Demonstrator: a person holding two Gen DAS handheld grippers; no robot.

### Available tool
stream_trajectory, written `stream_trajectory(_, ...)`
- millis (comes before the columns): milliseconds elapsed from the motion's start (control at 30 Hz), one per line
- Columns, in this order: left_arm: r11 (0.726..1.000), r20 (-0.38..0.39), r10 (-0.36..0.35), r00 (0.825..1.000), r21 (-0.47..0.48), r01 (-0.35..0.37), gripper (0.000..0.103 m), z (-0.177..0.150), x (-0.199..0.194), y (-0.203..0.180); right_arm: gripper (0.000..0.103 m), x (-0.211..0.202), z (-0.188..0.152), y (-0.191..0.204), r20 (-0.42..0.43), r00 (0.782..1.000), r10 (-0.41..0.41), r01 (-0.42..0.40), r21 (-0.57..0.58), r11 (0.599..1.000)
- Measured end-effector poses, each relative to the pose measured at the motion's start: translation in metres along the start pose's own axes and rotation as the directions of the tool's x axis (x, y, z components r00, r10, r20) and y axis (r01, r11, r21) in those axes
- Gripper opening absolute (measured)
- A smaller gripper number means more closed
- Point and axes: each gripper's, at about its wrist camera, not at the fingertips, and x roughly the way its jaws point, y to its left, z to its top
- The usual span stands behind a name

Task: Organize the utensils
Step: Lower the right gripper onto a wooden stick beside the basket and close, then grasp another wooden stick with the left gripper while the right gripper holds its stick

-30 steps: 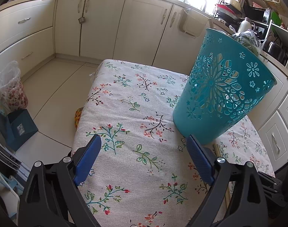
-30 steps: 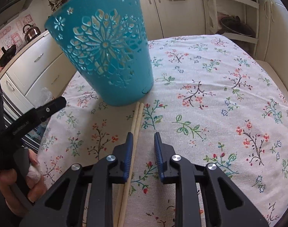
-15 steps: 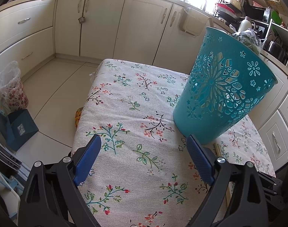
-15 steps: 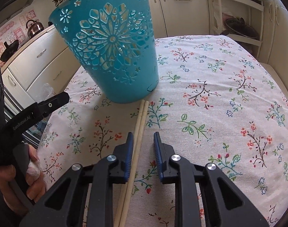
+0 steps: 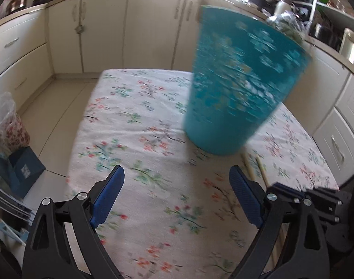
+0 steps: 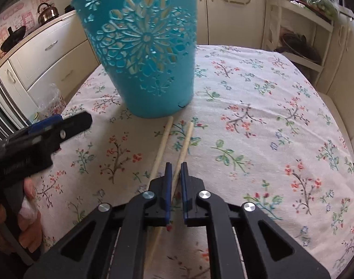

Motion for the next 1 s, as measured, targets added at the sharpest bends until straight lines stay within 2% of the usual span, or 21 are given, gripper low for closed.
stream_trajectory(100, 0.997, -0.038, -0.01, 0.999, 0.07, 0.013, 0.088, 0.0, 0.004, -0.031, 0.006, -0.005, -0.002, -0.024, -0.006, 1.0, -0.01, 0.01, 0.06, 0.998)
stream_trajectory(233, 0.983, -0.075, 0.034, 0.997, 0.182, -0.019, 0.086, 0.0, 0.018, -0.074, 0.006, -0.01, -0.007, -0.048, -0.004, 1.0, 0.03, -0.029, 0.158, 0.987)
stream_trajectory(333, 0.978, -0.117, 0.054, 0.992, 0.205, -0.029, 0.067, -0.002, 0.033, -0.086, 0.006, -0.01, -0.007, -0.053, 0.001, 0.999, 0.049, -0.048, 0.181, 0.982)
stream_trajectory(367, 0.979, -0.138, 0.054, 0.989, 0.203, -0.025, 0.058, -0.003, 0.037, -0.088, 0.006, -0.012, -0.006, -0.051, 0.002, 0.999, 0.049, -0.049, 0.182, 0.982)
stream_trajectory(433, 0.976, -0.127, 0.065, 0.99, 0.214, -0.036, 0.049, -0.007, 0.039, -0.091, 0.006, -0.012, -0.006, -0.05, 0.005, 0.999, 0.048, -0.048, 0.179, 0.983)
stream_trajectory(500, 0.975, -0.124, 0.049, 0.991, 0.222, -0.02, 0.027, -0.01, 0.036, -0.09, 0.006, -0.012, -0.006, -0.049, 0.011, 0.999, 0.043, -0.044, 0.169, 0.985)
stream_trajectory(600, 0.976, -0.136, 0.014, 0.991, 0.216, 0.015, 0.006, -0.011, 0.032, -0.082, 0.006, -0.012, -0.006, -0.046, 0.017, 0.999, 0.048, -0.051, 0.164, 0.985)
stream_trajectory(667, 0.979, -0.154, -0.027, 0.988, 0.197, 0.057, 0.005, -0.012, 0.028, -0.072, 0.006, -0.011, -0.007, -0.042, 0.012, 0.997, 0.077, -0.077, 0.158, 0.984)
stream_trajectory(733, 0.981, -0.161, -0.031, 0.986, 0.182, 0.061, 0.005, -0.016, 0.022, -0.061, 0.006, -0.011, -0.008, -0.035, 0.01, 0.995, 0.1, -0.1, 0.148, 0.984)
stream_trajectory(833, 0.992, -0.17, -0.041, 0.985, 0.111, 0.061, 0.005, -0.02, 0.013, -0.039, 0.008, -0.006, -0.006, -0.025, 0.007, 0.995, 0.103, -0.103, 0.112, 0.988)
stream_trajectory(933, 0.994, -0.192, -0.03, 0.981, 0.093, 0.048, 0.006, -0.019, 0.01, -0.029, 0.008, -0.003, -0.004, -0.015, 0.008, 0.997, 0.078, -0.079, 0.067, 0.995)
stream_trajectory(1000, 0.993, -0.208, -0.005, 0.978, 0.117, 0.03, 0.013, -0.015, 0.013, -0.032, 0.008, -0.002, -0.004, -0.013, 0.007, 0.997, 0.072, -0.073, 0.059, 0.996)
